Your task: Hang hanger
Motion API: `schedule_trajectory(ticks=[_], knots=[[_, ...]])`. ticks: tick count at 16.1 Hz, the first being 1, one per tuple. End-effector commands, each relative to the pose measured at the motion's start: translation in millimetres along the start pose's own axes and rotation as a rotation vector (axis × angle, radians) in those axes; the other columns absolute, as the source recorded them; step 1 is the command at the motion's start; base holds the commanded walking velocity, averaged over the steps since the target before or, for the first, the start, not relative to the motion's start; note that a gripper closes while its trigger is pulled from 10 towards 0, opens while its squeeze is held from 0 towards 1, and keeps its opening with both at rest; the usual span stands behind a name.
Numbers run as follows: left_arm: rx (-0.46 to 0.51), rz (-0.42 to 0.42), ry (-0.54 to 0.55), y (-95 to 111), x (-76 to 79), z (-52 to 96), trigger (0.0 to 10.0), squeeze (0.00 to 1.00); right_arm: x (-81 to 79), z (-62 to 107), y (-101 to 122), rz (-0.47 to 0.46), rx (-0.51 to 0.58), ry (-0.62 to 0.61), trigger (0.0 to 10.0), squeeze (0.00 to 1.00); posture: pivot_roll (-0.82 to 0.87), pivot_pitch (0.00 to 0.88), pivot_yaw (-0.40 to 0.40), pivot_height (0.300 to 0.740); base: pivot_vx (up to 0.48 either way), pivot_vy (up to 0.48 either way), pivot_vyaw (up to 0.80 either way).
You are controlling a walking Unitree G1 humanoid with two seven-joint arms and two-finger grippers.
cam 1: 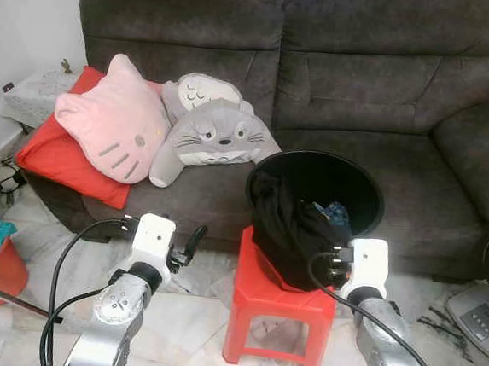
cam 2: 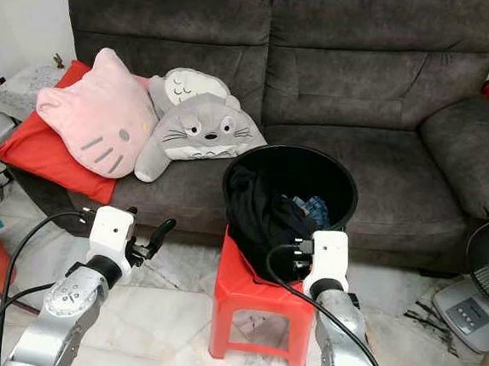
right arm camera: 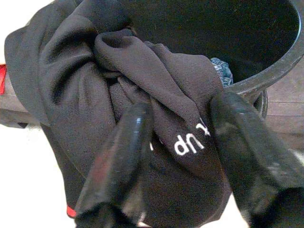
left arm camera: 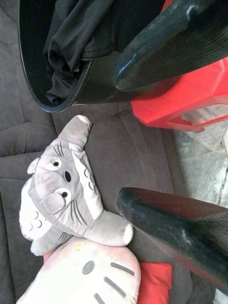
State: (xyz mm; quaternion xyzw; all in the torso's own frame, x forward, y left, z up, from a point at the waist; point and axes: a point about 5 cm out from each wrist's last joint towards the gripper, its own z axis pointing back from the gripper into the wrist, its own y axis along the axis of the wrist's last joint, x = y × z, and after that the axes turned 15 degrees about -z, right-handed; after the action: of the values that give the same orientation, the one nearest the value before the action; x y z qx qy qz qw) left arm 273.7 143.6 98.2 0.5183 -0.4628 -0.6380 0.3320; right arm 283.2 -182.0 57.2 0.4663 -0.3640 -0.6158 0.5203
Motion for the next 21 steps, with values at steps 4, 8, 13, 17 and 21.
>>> schedule_trajectory(ticks=[4,8,13,17,21], knots=[[-0.013,-0.025,0.002,-2,-2.8,0.8,10.0,0.0,-3.6,-1.6,-4,-0.007,-0.026,0.003,0.0,0.0,-0.02,0.0,0.067,0.74,0.0,0.0,0.0],[-0.014,-0.026,0.002,-2,-2.8,0.6,10.0,0.0,-5.2,-2.9,-1,-0.011,-0.012,0.008,0.0,0.0,-0.03,0.0,0.069,0.74,0.0,0.0,0.0],[-0.014,-0.025,0.007,-2,-2.5,0.0,10.0,0.0,-7.3,-5.2,10,-0.021,0.04,0.016,0.0,0.0,-0.03,0.0,0.066,0.74,0.0,0.0,0.0],[-0.013,-0.025,0.017,-2,-3.2,-1.4,10.0,0.0,-14.1,-10.9,36,-0.031,0.161,0.039,0.0,0.0,-0.03,0.0,0.066,0.74,0.0,0.0,0.0],[-0.012,-0.024,0.022,-1,-3.4,-2.8,10.0,0.0,-27.4,-21.2,60,-0.012,0.236,0.108,0.0,0.0,-0.02,0.0,0.066,0.74,0.0,0.0,0.0]])
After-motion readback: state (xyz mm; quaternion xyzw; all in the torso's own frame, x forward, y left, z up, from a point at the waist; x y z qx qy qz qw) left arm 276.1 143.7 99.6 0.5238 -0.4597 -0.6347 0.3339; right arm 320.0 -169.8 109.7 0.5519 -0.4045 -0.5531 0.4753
